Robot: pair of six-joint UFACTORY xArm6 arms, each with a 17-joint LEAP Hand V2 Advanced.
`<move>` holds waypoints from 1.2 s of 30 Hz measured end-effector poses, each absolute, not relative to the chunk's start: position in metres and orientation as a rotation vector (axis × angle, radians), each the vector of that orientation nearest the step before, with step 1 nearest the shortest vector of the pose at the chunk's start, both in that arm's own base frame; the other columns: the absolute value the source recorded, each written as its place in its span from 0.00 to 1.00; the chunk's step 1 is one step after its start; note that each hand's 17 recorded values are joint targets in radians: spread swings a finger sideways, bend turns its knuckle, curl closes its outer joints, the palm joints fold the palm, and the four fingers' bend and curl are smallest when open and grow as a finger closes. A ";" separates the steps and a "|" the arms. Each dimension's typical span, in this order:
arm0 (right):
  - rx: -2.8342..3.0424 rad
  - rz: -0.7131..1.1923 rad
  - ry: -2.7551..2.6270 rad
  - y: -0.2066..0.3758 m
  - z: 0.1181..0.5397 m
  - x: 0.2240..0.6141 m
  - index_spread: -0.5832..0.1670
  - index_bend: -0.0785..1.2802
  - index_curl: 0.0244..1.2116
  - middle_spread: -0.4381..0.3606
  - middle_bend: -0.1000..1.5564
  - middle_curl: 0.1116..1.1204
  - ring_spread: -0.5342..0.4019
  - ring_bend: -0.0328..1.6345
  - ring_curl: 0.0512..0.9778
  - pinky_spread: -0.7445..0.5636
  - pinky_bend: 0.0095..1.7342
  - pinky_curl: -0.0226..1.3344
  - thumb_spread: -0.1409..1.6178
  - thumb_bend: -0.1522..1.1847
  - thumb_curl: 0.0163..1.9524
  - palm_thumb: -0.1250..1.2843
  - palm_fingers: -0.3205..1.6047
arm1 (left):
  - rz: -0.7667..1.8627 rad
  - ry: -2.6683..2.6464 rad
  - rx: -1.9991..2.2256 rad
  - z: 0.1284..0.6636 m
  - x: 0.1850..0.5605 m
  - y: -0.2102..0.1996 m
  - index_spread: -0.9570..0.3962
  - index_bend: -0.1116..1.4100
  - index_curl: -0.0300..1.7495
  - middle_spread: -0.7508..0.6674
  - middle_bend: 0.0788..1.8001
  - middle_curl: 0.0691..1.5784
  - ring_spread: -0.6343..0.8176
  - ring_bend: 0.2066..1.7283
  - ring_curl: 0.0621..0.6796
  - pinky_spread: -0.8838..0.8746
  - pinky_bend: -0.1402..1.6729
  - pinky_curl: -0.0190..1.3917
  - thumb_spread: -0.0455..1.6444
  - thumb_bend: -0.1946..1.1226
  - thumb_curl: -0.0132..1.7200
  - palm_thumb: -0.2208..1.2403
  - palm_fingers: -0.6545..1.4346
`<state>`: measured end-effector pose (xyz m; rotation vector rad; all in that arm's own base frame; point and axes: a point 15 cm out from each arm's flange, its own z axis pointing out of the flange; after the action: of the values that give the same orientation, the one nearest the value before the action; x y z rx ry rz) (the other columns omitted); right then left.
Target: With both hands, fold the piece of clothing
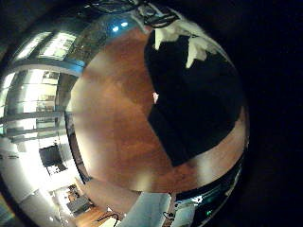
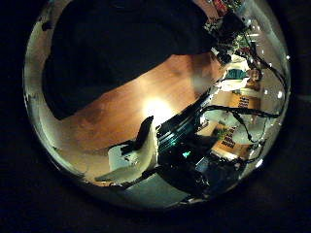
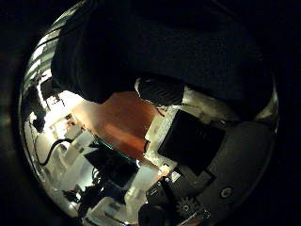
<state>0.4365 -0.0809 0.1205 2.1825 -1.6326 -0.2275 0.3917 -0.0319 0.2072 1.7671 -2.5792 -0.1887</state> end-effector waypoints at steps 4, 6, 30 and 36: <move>2.159 -0.237 -1.675 -0.099 0.122 0.421 0.27 0.66 0.55 0.30 0.69 0.60 0.32 0.73 0.53 0.31 0.65 0.40 0.66 0.15 0.25 0.78 0.85 | -0.195 -2.566 1.749 0.202 0.388 -0.035 0.67 0.18 0.19 0.68 0.07 0.18 0.61 0.33 0.29 0.69 0.32 0.27 0.64 0.13 0.19 0.34 0.35; 2.162 -0.218 -1.703 -0.109 0.128 0.414 0.28 0.71 0.58 0.31 0.72 0.62 0.32 0.76 0.56 0.33 0.69 0.43 0.66 0.15 0.26 0.81 0.83 | -0.203 -2.562 1.744 0.200 0.386 -0.035 0.67 0.18 0.20 0.68 0.07 0.18 0.61 0.33 0.29 0.69 0.31 0.27 0.64 0.13 0.19 0.34 0.36; 2.240 0.066 -1.825 -0.144 0.250 0.394 0.38 0.81 0.71 0.35 0.82 0.72 0.35 0.85 0.68 0.40 0.77 0.54 0.72 0.11 0.35 0.82 0.73 | -0.275 -2.498 1.685 0.131 0.397 -0.045 0.66 0.19 0.21 0.66 0.06 0.18 0.61 0.31 0.27 0.69 0.30 0.26 0.65 0.13 0.19 0.34 0.37; 2.355 0.193 -1.779 -0.101 0.286 0.410 0.38 0.81 0.72 0.35 0.82 0.72 0.35 0.85 0.69 0.40 0.76 0.56 0.72 0.11 0.36 0.82 0.73 | -0.247 -2.498 1.710 0.141 0.403 -0.036 0.67 0.18 0.21 0.66 0.06 0.18 0.60 0.31 0.27 0.69 0.30 0.25 0.66 0.13 0.19 0.35 0.37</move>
<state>0.4100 -0.1006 0.2857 2.3553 -1.7786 0.1929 0.4028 -0.0357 0.1414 1.7097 -2.4979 -0.2467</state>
